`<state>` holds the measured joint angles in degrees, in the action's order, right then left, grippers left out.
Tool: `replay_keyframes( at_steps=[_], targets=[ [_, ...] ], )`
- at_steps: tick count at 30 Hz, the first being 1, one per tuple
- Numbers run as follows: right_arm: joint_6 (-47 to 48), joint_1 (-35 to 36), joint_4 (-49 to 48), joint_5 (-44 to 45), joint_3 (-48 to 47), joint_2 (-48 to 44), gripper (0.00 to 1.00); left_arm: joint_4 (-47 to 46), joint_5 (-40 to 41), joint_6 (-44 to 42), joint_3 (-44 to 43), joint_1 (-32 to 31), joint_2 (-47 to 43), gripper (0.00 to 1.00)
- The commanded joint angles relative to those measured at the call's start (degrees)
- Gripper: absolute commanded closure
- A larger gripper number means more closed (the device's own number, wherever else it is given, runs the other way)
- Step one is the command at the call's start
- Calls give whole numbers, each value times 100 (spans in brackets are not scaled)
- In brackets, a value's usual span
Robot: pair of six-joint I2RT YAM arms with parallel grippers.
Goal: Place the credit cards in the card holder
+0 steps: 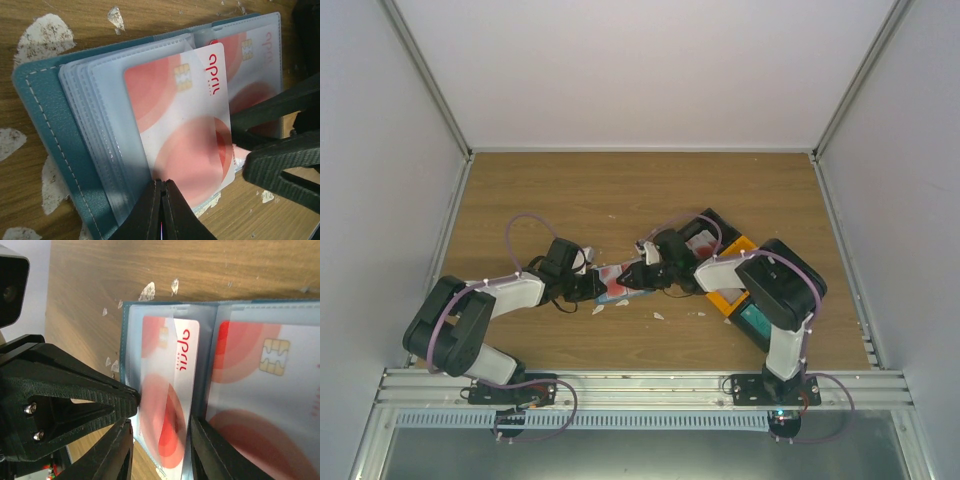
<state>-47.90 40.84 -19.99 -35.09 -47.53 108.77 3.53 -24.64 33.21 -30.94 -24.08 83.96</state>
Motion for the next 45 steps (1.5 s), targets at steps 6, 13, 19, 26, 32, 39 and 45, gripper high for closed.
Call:
replay_keyframes(
  at_steps=[6,13,19,26,32,39,45],
  targets=[
    [843,372,1831,1666,-623,-355,62,88,36,1,68,-2,-273,92],
    [1043,753,2551,2699,-1139,-111,80,446,562,56,-17,-5,-436,88],
    [1151,967,2741,2873,-1382,13,91,432,552,13,-28,-12,-131,88],
    [1152,981,2555,2940,-1251,-195,82,385,513,-8,-15,-27,-3,88],
    [1116,986,2554,3259,-1172,-438,68,407,524,-29,-33,-20,-12,88],
    [1158,986,2609,3019,-1292,-131,64,407,511,-49,-35,-21,-12,88],
    [1407,1016,2424,2555,-1357,-28,66,385,458,-52,-44,-19,30,88]
  ],
)
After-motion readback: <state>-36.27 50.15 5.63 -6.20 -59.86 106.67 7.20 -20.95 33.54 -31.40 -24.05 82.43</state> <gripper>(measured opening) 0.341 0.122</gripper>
